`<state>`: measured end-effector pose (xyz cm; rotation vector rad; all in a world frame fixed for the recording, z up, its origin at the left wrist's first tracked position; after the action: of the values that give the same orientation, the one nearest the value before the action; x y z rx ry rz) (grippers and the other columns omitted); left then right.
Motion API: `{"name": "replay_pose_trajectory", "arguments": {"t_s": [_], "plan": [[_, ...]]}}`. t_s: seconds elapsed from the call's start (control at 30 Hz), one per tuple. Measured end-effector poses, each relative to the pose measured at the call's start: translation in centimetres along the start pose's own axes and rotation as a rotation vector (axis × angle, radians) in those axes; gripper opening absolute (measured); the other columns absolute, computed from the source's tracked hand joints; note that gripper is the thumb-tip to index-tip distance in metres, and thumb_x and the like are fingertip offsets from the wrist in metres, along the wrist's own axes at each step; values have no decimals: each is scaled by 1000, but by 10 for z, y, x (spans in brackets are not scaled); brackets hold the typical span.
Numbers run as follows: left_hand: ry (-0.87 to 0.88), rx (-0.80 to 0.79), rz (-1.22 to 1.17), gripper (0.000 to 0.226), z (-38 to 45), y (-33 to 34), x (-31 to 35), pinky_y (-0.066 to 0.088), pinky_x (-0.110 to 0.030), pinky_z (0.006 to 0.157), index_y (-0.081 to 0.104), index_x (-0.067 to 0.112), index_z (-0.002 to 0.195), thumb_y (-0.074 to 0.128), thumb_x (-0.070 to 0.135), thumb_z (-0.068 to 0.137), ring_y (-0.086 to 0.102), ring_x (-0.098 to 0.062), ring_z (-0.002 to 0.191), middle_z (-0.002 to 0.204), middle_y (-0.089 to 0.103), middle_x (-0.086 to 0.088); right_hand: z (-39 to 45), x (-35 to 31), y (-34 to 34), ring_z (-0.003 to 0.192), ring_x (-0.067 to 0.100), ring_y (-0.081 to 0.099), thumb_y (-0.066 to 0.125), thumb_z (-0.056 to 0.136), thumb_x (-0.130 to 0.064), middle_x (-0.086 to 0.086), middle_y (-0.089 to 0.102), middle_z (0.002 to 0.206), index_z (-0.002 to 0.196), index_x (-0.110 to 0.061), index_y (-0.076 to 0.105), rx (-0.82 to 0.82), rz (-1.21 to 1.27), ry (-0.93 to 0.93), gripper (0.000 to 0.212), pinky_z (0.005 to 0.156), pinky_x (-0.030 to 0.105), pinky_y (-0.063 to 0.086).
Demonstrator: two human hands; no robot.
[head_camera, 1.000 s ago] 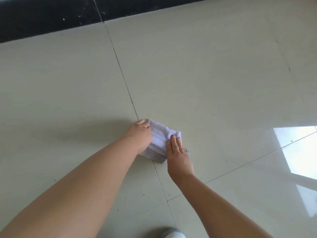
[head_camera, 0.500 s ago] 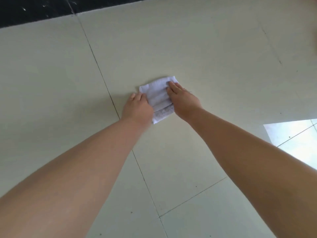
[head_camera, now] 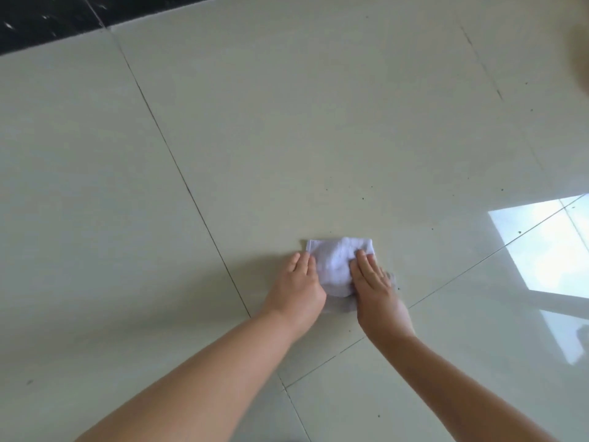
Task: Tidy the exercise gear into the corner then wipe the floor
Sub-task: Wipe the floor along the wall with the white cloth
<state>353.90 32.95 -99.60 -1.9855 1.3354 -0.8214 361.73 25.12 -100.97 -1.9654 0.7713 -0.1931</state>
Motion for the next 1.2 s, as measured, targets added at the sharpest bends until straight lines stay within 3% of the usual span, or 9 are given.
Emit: {"name": "replay_pose_trajectory", "arguments": {"t_s": [0.07, 0.23, 0.43, 0.6, 0.7, 0.8, 0.93, 1.1, 1.2], "plan": [[-11, 82, 30, 24, -12, -3, 0, 50, -34, 95, 81, 8, 75, 75, 24, 59, 71, -28, 96, 98, 74, -20, -15, -2, 7, 105, 32, 67, 36, 72, -4, 13, 65, 122, 119, -4, 56, -30, -27, -10, 51, 77, 43, 55], [-102, 74, 35, 42, 24, -35, -22, 5, -43, 120, 45, -3, 137, 34, 8, 98, 11, -39, 145, 153, 20, -27, 50, 3, -39, 148, 16, 8, 29, 93, 3, -4, -1, 159, 148, -13, 19, -34, 29, 38, 59, 117, 34, 23], [-375, 227, 7, 38, 57, -85, -98, 25, -34, 113, 51, 0, 133, 36, 8, 98, 31, -28, 139, 144, 43, -16, 141, -47, -82, 145, 16, 19, 37, 92, -4, -4, 4, 160, 145, -12, 27, 5, 34, -11, 55, 111, 34, 29], [-209, 229, 71, 35, -2, -47, -111, 47, -25, 95, 71, -1, 103, 67, 10, 71, 61, -25, 114, 113, 67, -14, 90, -83, -42, 148, 17, 6, 30, 93, 2, -2, 5, 160, 147, -12, 23, 17, 110, -96, 56, 115, 27, 16], [-133, 272, 37, 33, -30, -15, -90, 58, -24, 64, 78, 2, 62, 48, 15, 54, 76, -22, 70, 71, 76, -9, 26, -72, -9, 128, 25, 51, 38, 74, 7, 7, 50, 141, 128, -7, 54, 80, 120, -160, 58, 95, 29, 49], [-71, 253, -27, 48, -39, 16, -39, 60, -31, 61, 78, 2, 60, 31, 10, 58, 76, -25, 69, 71, 77, -13, -14, -41, 17, 104, 26, 68, 35, 68, -4, 5, 68, 119, 117, -13, 50, -5, 76, -107, 52, 75, 35, 57], [-23, 261, -83, 36, -12, 2, -15, 55, -30, 73, 74, 8, 46, 39, 7, 53, 75, -27, 66, 63, 74, -15, 2, -22, -8, 140, 23, 34, 31, 85, 8, 6, 31, 152, 140, -7, 40, 32, 60, -40, 57, 109, 43, 38], [-218, 237, -95, 45, 14, -40, -59, 32, -36, 108, 64, -4, 116, 31, -5, 85, 42, -33, 132, 132, 52, -22, 80, -34, -51, 148, 15, 9, 33, 94, 2, -3, 12, 159, 144, -12, 33, 46, 100, 18, 52, 114, 27, 21], [-327, 262, -111, 36, 14, -58, -97, 32, -38, 106, 54, -5, 125, 44, 0, 91, 36, -33, 134, 136, 47, -17, 100, -58, -57, 147, 17, 11, 34, 92, 3, -2, 15, 158, 143, -10, 34, 113, 107, 14, 52, 112, 28, 23]]}}
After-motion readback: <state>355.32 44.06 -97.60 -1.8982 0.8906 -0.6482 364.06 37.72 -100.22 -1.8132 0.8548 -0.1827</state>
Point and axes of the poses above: each hand's wrist, its own z-axis towards the middle knuckle, its own y-axis out of the palm, x = y × z, the point moved 7 cm from there along z, towards the middle knuckle
